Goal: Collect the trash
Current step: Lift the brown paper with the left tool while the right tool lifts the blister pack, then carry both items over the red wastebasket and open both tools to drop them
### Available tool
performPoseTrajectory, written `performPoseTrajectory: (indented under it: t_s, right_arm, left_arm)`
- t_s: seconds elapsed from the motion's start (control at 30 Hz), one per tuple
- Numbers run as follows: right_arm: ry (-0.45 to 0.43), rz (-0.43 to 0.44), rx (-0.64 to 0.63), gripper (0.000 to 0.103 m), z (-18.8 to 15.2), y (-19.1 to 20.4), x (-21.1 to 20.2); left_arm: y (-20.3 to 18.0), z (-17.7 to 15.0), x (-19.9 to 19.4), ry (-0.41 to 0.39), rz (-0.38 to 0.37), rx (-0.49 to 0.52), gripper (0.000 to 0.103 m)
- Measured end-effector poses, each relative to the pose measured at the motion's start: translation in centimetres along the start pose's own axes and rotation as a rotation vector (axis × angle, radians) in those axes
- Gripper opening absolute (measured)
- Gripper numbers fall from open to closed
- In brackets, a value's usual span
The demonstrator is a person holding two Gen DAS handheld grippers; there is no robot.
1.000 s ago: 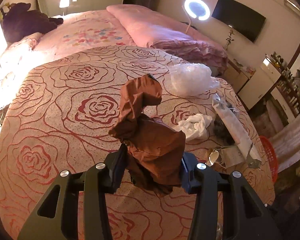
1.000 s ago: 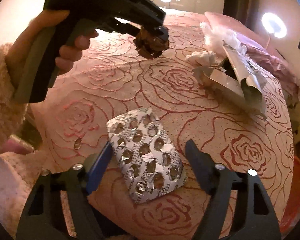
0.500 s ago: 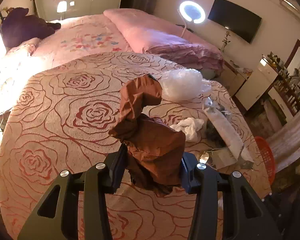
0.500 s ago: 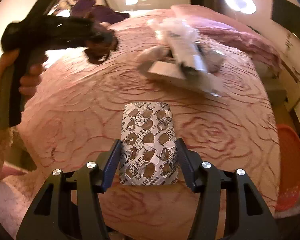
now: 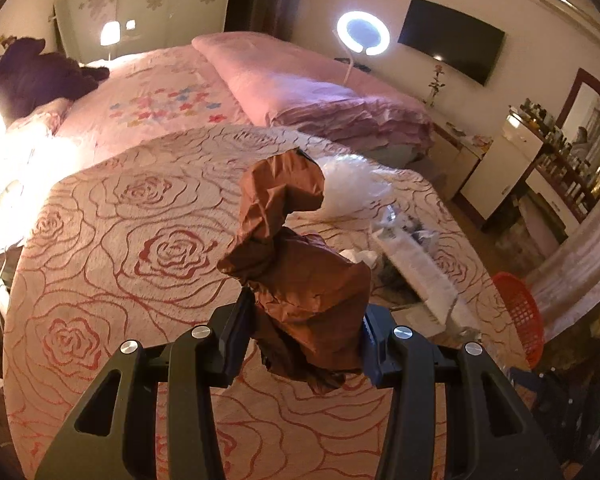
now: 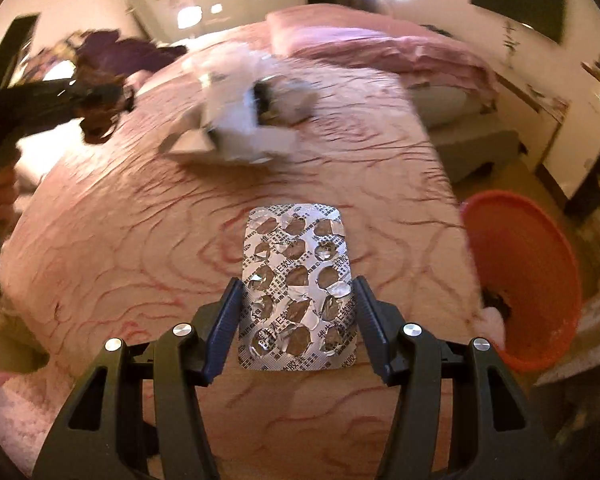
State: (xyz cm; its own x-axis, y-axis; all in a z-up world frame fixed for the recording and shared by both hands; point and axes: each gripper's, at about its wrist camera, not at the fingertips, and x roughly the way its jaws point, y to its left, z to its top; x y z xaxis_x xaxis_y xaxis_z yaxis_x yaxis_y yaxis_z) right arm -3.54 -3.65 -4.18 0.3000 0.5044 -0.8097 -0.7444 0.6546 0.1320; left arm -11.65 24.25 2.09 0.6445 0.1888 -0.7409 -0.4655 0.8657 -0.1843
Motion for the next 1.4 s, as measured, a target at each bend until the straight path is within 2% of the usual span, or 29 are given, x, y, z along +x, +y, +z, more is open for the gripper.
performPoseTrajectory:
  t_s: [0.3,0.53,0.9,1.4]
  right_arm:
    - [-0.095,-0.117,0.128,0.054,2.0,-4.8,-1.7]
    - [-0.139,-0.186,0.222,0.054,2.8,-8.5,-2.8]
    - [-0.177,-0.288,0.343,0.054,2.2,-12.8,-4.6]
    - [-0.207,-0.396,0.464,0.054,1.0,-17.7,-6.5]
  left_arm:
    - [-3.9,1.7,-0.6,-0.037,-0.065,0.087,0.043]
    - [-9.9,2.5,0.9,-0.016,-0.167,0.194,0.043]
    - [-19.6,1.4,5.0,0.096,-0.311,0.350,0.043]
    - [-27.4,0.6,8.7,0.201,-0.402,0.471,0.043]
